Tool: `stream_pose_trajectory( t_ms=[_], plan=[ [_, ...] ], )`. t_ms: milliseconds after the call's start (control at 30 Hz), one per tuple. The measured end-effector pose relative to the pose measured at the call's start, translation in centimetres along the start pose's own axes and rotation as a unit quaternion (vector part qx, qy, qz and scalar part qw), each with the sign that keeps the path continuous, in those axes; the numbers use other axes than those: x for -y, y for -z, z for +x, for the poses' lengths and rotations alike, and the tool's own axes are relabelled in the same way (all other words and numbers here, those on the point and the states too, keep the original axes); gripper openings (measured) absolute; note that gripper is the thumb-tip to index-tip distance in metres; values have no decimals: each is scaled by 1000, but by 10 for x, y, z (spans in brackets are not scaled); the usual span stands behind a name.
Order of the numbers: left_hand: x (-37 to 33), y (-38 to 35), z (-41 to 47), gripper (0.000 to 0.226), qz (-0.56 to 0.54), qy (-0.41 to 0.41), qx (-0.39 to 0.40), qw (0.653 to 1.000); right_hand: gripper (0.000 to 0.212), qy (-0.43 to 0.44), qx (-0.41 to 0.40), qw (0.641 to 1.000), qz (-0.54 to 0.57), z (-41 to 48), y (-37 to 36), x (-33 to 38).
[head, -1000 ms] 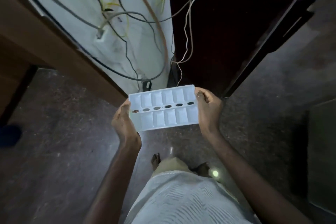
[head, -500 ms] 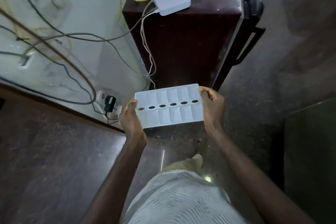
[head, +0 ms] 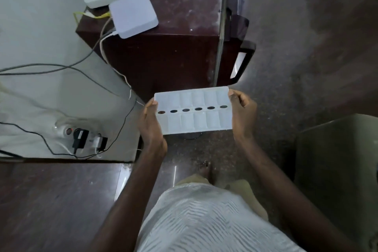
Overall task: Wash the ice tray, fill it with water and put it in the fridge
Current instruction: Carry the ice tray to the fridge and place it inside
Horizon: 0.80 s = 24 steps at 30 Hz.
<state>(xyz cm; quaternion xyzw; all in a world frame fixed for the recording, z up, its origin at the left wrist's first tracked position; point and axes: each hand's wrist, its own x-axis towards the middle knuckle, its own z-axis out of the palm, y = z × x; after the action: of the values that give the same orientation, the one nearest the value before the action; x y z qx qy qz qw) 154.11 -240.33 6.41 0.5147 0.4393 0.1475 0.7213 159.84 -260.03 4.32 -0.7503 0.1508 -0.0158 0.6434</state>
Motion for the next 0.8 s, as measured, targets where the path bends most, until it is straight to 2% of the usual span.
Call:
stream_pose_trajectory(
  t_ms=[233, 433, 800],
  plan=[
    [3, -71, -6, 23, 76, -32, 75, 994, 18, -11, -21, 1000, 15, 51, 48, 9],
    [34, -184, -20, 28, 121, -59, 149, 980, 16, -31, -39, 999, 9, 143, 126, 10],
    [87, -376, -62, 25, 113, -57, 141, 982, 19, -24, -38, 999, -10, 308, 260, 12]
  ],
)
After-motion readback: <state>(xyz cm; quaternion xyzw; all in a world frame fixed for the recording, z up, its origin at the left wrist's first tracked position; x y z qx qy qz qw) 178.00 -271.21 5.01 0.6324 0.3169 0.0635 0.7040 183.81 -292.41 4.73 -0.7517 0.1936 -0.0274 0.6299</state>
